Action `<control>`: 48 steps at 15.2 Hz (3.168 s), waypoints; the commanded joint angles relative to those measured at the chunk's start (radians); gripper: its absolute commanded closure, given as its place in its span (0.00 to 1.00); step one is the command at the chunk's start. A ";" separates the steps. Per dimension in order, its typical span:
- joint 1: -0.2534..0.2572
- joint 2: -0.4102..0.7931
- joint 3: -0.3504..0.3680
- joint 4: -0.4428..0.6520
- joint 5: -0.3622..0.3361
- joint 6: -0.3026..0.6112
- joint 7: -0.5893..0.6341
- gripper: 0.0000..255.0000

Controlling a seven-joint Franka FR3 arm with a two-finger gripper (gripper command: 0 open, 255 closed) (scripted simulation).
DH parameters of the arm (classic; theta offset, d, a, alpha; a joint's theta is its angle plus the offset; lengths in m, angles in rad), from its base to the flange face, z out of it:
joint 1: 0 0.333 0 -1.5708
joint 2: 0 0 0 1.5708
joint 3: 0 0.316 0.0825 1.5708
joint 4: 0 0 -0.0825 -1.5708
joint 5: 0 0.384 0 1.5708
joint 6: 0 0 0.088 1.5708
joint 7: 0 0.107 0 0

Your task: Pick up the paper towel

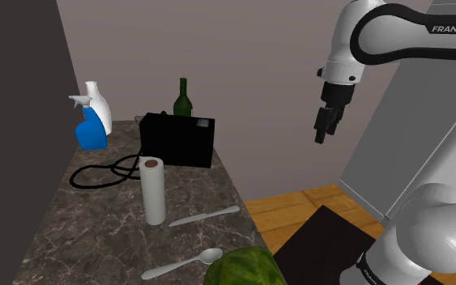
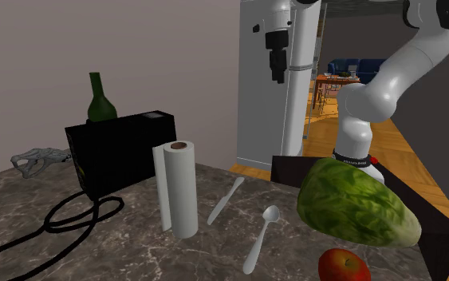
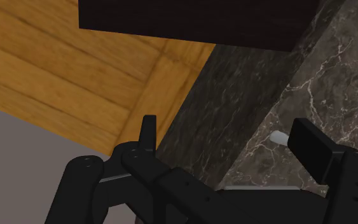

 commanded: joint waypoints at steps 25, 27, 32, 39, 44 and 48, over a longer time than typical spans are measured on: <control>0.127 0.640 0.439 0.463 0.101 0.192 0.612 0.00; 0.141 0.717 0.464 0.535 0.074 0.192 0.668 0.00; 0.197 0.924 0.508 0.749 -0.014 0.164 0.802 0.00; 0.329 1.219 0.512 1.115 -0.138 0.063 0.935 0.00; 0.321 1.217 0.509 1.045 -0.138 0.131 0.937 0.00; 0.318 1.219 0.508 1.013 -0.140 0.165 0.938 0.00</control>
